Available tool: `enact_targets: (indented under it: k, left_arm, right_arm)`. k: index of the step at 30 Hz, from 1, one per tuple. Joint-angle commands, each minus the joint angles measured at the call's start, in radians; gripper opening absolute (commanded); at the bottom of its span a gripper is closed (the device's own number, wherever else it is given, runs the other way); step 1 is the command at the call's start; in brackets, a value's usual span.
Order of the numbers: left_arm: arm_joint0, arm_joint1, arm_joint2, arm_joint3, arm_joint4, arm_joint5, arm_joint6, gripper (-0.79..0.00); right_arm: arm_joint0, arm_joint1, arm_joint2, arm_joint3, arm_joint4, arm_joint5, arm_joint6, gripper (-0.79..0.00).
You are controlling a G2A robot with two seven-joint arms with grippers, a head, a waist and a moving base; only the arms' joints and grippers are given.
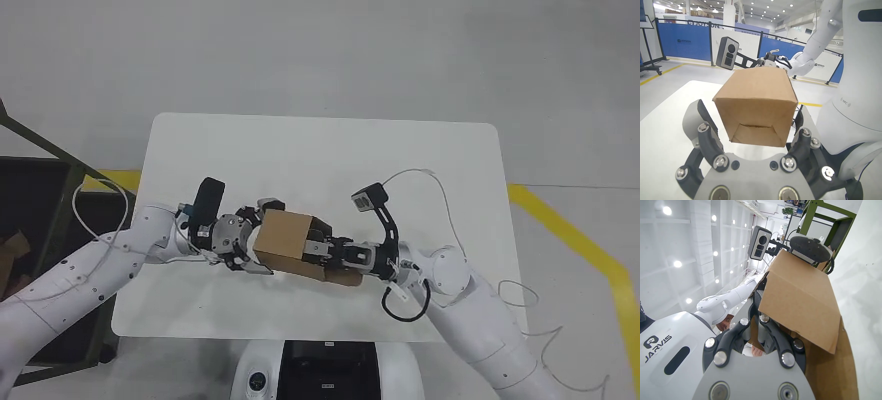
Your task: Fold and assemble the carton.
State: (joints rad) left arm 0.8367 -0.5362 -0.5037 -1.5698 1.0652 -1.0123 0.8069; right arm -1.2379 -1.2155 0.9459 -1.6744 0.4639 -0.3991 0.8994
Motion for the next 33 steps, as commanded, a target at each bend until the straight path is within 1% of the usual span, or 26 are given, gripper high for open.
enact_targets:
  k: [1,9,10,11,12,13,15,16,18,24,33]
  left_arm:
    - [-0.023,0.0,0.027,-0.002,-0.005,0.0,0.001,0.0]
    - [-0.093,0.001,0.107,0.007,-0.028,0.0,0.001,0.0]
    - [-0.099,0.001,0.117,0.008,-0.031,0.0,0.001,-0.068]
    - [-0.105,0.002,0.126,0.009,-0.033,0.0,0.001,-0.172]
    - [-0.111,0.002,0.134,0.009,-0.035,0.0,0.001,-0.231]
    - [-0.116,0.002,0.142,0.01,-0.04,0.0,0.001,-0.271]
    - [-0.128,0.003,0.156,0.011,-0.043,0.0,0.001,-0.326]
    - [-0.133,0.003,0.163,0.011,-0.048,0.0,0.001,-0.419]
    - [-0.143,0.003,0.174,0.011,-0.057,0.0,0.001,-0.428]
    - [-0.165,0.005,0.199,0.013,-0.087,0.0,0.001,-0.419]
    - [-0.175,0.009,0.216,0.013,-0.122,0.0,0.001,-0.406]
  right_arm:
    - [0.002,0.0,-0.003,0.001,-0.002,0.005,0.006,-0.785]
    - [0.008,-0.001,0.0,0.005,0.0,0.006,0.008,-0.785]
    - [0.007,-0.001,0.001,0.006,0.001,0.006,0.008,-0.785]
    - [0.007,-0.001,0.002,0.006,0.002,0.006,0.008,-0.785]
    - [0.007,-0.001,0.002,0.005,0.002,0.004,0.009,-0.785]
    - [0.007,-0.001,0.003,0.006,0.003,0.004,0.01,-0.785]
    - [0.007,-0.001,0.003,0.006,0.003,0.004,0.011,-0.785]
    - [0.007,-0.001,0.003,0.006,0.003,0.004,0.011,-0.785]
    - [0.008,-0.001,0.003,0.007,0.003,0.004,0.013,-0.785]
    - [0.011,-0.002,0.006,0.009,-0.003,0.007,0.01,-0.785]
    - [0.017,-0.002,0.013,0.017,-0.006,0.02,0.004,-0.785]
